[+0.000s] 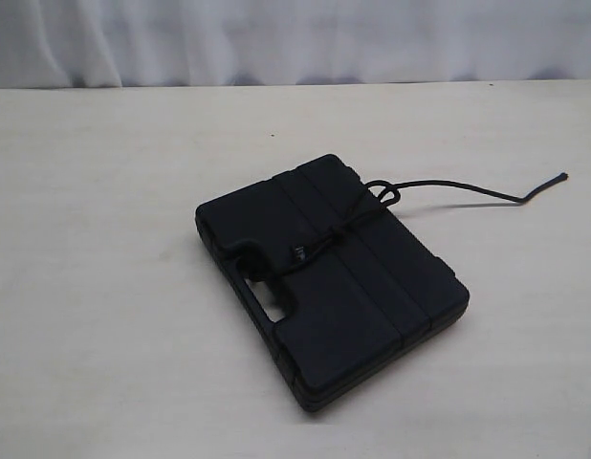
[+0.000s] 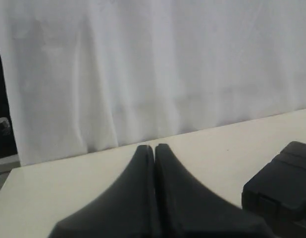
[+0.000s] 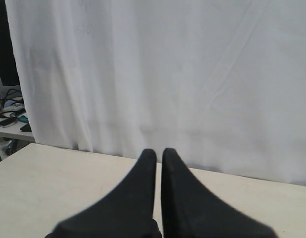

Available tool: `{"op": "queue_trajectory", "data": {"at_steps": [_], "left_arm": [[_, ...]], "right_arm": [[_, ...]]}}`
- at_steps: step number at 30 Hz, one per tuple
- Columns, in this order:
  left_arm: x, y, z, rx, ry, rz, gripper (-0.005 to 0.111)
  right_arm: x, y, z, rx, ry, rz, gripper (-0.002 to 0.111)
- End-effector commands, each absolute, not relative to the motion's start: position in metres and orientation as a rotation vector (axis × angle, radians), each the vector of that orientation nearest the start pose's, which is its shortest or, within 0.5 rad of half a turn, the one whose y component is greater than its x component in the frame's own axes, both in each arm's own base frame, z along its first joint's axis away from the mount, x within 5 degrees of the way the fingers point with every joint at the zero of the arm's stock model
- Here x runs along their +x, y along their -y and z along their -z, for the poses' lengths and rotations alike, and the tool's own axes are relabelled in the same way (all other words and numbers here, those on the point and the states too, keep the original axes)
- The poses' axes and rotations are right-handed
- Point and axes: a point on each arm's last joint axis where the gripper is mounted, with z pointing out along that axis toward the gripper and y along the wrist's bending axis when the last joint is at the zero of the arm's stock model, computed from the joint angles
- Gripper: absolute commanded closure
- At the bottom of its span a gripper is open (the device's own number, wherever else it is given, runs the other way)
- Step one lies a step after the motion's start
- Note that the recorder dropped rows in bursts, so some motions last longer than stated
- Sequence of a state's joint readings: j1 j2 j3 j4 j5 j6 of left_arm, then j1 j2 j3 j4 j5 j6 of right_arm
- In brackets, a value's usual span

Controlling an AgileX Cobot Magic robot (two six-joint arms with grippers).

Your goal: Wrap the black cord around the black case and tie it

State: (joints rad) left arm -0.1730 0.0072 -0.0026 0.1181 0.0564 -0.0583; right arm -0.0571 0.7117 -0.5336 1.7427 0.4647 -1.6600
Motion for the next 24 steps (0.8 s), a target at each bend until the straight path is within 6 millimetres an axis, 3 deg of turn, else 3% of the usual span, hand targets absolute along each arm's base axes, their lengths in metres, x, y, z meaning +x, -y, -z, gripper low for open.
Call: {"op": "queue_trajectory", "data": {"at_steps": [1,10,24], "left_arm": [[0.056,0.004,-0.199,0.108,-1.642,0.028,0.107],[0.054,-0.001,-0.185,0.11,-1.795,-0.078,0.107],[0.054,-0.003,-0.185,0.065,-1.793,-0.098,0.107]], "right_arm": [[0.146,-0.032,-0.335,-0.233,-1.57,-0.399,0.104],[0.146,-0.032,-0.335,-0.233,-1.57,-0.399,0.104],[0.146,-0.032,-0.335,-0.233,-1.57,-0.399,0.104]]}}
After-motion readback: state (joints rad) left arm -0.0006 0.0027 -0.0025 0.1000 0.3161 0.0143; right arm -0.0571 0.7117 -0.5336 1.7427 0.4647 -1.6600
